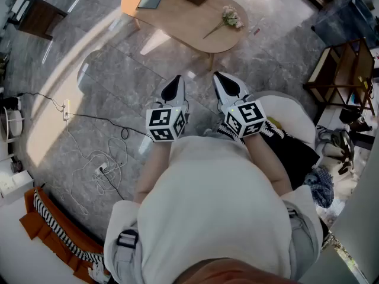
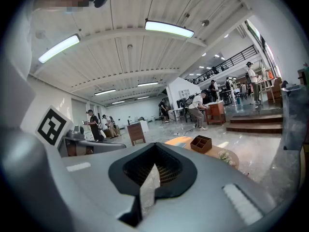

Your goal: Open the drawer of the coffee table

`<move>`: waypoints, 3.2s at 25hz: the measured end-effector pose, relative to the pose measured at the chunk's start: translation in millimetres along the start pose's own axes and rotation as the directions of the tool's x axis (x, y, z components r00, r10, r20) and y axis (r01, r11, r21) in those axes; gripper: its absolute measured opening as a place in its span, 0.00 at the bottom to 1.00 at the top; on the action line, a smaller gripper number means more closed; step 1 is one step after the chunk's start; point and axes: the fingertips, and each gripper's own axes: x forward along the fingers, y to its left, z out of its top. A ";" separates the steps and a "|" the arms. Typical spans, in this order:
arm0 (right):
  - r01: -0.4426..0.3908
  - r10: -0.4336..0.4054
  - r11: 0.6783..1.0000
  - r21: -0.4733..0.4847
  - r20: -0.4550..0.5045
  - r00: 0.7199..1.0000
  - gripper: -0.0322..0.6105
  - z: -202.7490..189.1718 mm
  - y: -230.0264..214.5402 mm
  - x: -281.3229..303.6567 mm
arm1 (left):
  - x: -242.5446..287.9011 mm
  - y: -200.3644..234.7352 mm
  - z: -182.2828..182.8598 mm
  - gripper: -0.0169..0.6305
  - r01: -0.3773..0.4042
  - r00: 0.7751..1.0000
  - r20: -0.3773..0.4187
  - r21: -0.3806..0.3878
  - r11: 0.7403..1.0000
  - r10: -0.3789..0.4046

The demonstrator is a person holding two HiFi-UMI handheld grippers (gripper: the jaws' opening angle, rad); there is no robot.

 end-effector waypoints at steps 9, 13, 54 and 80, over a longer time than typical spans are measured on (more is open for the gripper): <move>-0.023 0.022 0.999 -0.035 -0.024 0.999 0.05 -9.5 21.5 -31.3 | -26.1 -27.4 -5.4 0.03 0.004 1.000 0.009 0.001 1.000 -0.004; -0.038 0.037 0.999 -0.036 -0.027 0.999 0.05 -14.2 25.8 -45.0 | -37.9 -31.3 -10.1 0.03 -0.018 1.000 0.022 -0.009 1.000 0.018; 0.170 -0.170 0.982 0.080 0.001 0.985 0.05 23.2 -2.5 181.2 | 107.0 179.8 82.0 0.03 0.130 0.991 -0.048 0.047 0.990 -0.128; 0.546 -0.541 0.814 0.199 -0.083 0.837 0.05 -3.7 -66.7 262.6 | 240.1 315.8 72.3 0.03 0.296 0.926 -0.263 0.058 0.953 -0.271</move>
